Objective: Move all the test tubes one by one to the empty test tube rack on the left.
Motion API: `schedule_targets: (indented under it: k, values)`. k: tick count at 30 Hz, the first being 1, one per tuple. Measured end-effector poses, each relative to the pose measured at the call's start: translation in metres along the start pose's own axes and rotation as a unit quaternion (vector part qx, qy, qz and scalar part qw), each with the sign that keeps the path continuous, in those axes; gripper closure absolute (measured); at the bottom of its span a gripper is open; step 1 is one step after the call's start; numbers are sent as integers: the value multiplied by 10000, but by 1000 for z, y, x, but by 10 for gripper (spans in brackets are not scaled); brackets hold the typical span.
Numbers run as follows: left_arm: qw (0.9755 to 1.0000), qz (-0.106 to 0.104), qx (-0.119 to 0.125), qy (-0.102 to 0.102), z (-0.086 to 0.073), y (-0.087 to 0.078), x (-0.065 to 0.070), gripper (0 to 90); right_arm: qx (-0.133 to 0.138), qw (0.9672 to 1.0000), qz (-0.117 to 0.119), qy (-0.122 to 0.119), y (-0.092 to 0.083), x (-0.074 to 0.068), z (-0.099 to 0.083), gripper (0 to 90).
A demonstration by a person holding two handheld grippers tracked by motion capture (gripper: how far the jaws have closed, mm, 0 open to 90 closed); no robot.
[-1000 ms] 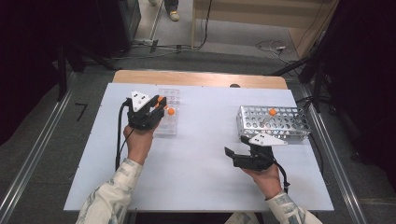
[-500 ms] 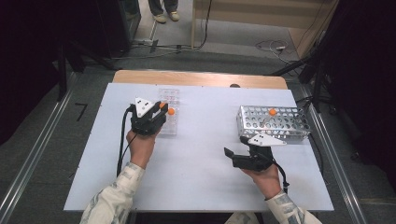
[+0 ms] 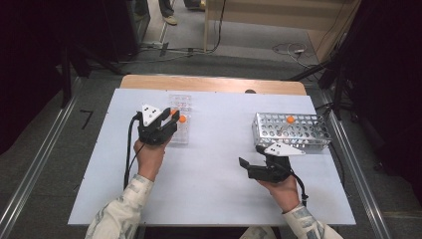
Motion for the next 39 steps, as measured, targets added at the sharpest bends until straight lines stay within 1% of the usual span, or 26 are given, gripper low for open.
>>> schedule_targets:
  k: [4, 7, 11, 13, 14, 16, 17, 20, 21, 25, 30, 35, 38, 39]
  values:
    - [10000, -77, 19, -49, 1, -7, 2, 583, 1, 10000, -7, -1, 0, 0, 0, 200]
    - [10000, -72, 3, -24, -1, -13, 5, 505, 14, 10000, -28, -12, -1, 1, 0, 202]
    - [9999, -97, -47, 39, -7, -20, 11, 346, 32, 10000, -52, 7, -2, 3, 0, 204]
    - [9999, -114, -52, 51, -12, -25, 14, 293, 51, 10000, -67, 6, -2, 3, 1, 206]
    - [9999, -139, -56, 22, -14, -27, 15, 277, 55, 10000, -76, 15, -3, 4, 1, 206]
    - [9998, -147, -95, 58, -18, -29, 17, 270, 58, 9999, -93, 14, -4, 5, 1, 206]
    - [9998, -143, -136, 84, -20, -31, 17, 251, 65, 9999, -120, 11, -4, 5, 1, 207]
    - [9997, -155, -148, 68, -26, -35, 18, 242, 98, 9998, -180, 13, -7, 8, 2, 209]
    - [9998, -134, -156, 84, -28, -36, 18, 237, 107, 9997, -200, 15, -8, 9, 2, 209]
    - [9995, -165, -235, 109, -36, -40, 19, 223, 138, 9995, -294, 53, -12, 15, 2, 209]
    - [9993, -148, -334, 124, -45, -43, 17, 213, 185, 9988, -437, 110, -19, 24, 1, 211]
    - [9994, -115, -313, 115, -51, -44, 15, 214, 245, 9975, -632, 173, -27, 36, 1, 222]
    - [9994, -104, -314, 127, -52, -44, 15, 213, 255, 9965, -779, 169, -32, 43, 1, 225]
    - [9994, -98, -314, 135, -52, -44, 14, 213, 279, 9960, -821, 216, -35, 45, 2, 226]
Point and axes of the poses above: each handheld gripper's, and its own axes: y roughly forward along the jaws, z roughly out of its top, x roughly to its right, the point moved 5 cm from there along y, roughly forward along the jaws, and after that the axes turned 12 degrees about z, right-handed, at the moved point
